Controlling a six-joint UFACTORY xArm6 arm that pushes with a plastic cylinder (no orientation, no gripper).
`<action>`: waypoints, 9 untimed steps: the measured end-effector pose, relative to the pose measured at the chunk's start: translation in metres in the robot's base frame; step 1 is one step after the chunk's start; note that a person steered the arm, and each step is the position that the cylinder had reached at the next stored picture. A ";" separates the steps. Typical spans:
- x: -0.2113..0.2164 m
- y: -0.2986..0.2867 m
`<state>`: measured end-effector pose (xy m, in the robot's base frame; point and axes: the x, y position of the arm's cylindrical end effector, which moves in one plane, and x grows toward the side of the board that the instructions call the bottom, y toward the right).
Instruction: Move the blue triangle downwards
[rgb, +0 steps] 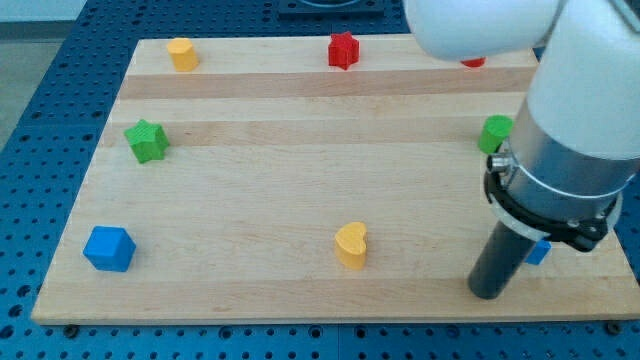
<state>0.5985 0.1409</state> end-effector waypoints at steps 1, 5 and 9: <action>-0.006 -0.003; -0.034 -0.014; -0.078 0.011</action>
<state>0.5207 0.1516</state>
